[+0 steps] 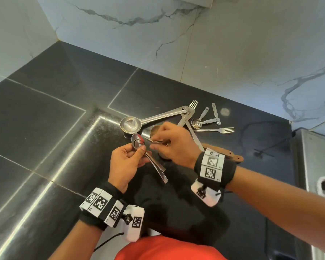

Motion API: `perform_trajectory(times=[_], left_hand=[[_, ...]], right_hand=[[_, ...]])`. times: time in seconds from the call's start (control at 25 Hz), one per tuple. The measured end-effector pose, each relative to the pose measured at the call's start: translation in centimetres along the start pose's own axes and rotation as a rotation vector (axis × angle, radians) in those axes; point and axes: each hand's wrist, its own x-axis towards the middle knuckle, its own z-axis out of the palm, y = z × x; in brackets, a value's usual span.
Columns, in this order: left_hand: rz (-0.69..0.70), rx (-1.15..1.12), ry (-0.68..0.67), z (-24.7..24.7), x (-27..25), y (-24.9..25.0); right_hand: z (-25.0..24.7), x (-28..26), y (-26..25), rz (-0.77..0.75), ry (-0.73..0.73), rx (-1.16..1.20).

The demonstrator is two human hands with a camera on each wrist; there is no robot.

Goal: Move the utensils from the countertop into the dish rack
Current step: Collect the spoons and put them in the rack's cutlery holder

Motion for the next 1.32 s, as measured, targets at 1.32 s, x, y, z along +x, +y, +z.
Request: perform_trajectory(times=[1.32], left_hand=[[0.064, 0.112, -0.342, 4.1, -1.0, -0.5]], right_hand=[[-0.2, -10.7, -2.1, 0.507, 0.056, 0.139]])
